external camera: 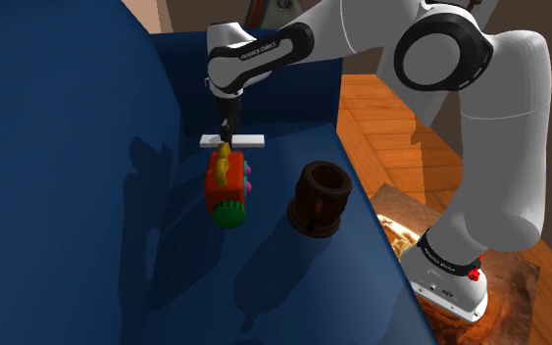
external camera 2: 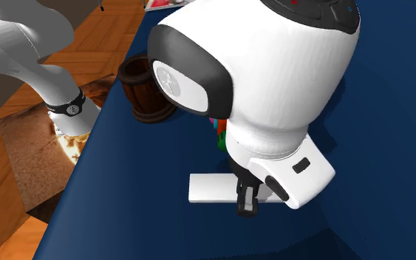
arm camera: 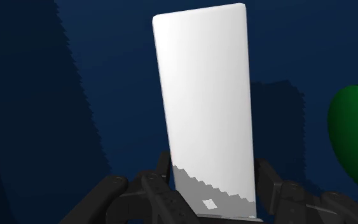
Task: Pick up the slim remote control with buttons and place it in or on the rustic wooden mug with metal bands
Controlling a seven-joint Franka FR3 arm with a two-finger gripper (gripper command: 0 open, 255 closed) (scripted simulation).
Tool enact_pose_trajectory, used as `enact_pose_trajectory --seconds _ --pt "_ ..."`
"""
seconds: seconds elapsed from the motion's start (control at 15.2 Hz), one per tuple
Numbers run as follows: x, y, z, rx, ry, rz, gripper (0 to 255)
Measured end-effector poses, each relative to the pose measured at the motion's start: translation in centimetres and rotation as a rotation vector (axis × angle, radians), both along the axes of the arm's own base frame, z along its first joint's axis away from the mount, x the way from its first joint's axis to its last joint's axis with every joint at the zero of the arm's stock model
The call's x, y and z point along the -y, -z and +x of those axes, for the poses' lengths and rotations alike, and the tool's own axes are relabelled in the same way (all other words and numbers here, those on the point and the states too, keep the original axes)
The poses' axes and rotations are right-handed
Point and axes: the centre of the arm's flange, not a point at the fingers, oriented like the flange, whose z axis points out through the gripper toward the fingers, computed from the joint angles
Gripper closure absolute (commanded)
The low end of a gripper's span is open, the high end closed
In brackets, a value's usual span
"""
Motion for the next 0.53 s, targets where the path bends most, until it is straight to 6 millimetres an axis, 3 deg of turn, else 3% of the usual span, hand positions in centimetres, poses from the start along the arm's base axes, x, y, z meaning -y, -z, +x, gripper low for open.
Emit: enact_pose_trajectory --seconds 0.53 --pt "0.0 -4.4 0.1 0.0 0.0 0.0 255"
